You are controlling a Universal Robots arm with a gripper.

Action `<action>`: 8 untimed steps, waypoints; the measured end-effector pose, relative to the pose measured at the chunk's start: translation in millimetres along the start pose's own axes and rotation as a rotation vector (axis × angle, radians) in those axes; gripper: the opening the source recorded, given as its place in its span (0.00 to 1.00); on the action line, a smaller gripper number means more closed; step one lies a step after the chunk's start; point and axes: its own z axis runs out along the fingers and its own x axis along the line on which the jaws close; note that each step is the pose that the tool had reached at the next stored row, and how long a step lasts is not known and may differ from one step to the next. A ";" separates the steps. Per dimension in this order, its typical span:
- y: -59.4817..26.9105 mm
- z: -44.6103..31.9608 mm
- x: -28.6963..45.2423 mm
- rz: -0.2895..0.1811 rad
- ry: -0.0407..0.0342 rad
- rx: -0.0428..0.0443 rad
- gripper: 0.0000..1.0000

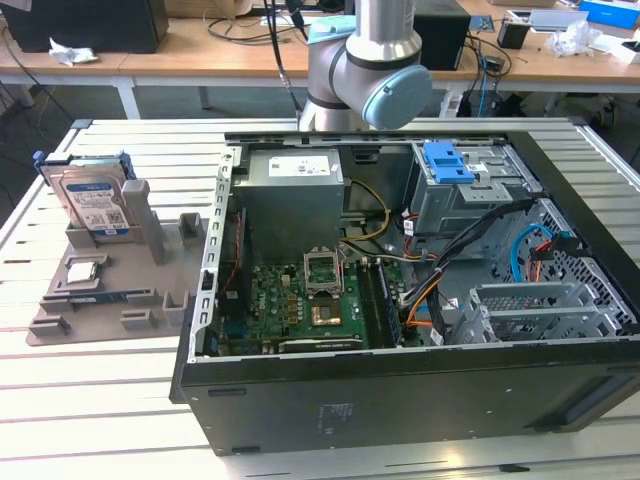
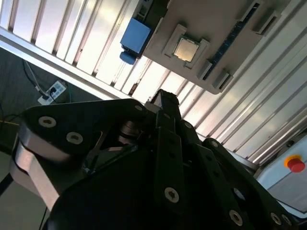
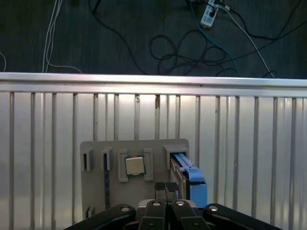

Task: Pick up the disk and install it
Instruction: 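Pick up the disk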

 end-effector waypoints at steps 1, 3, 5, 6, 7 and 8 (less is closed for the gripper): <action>0.0 0.0 0.0 0.000 0.0000 -0.0001 0.11; 0.0 0.0 0.0 0.000 0.0000 0.0000 0.11; 0.0 0.0 0.0 -0.001 0.0000 -0.0001 0.11; 0.0 -0.1 0.0 -0.001 0.0001 -0.0001 0.11; 0.0 0.0 0.0 -0.001 0.0001 -0.0001 0.17; 0.0 0.0 0.0 -0.001 0.0000 -0.0001 0.24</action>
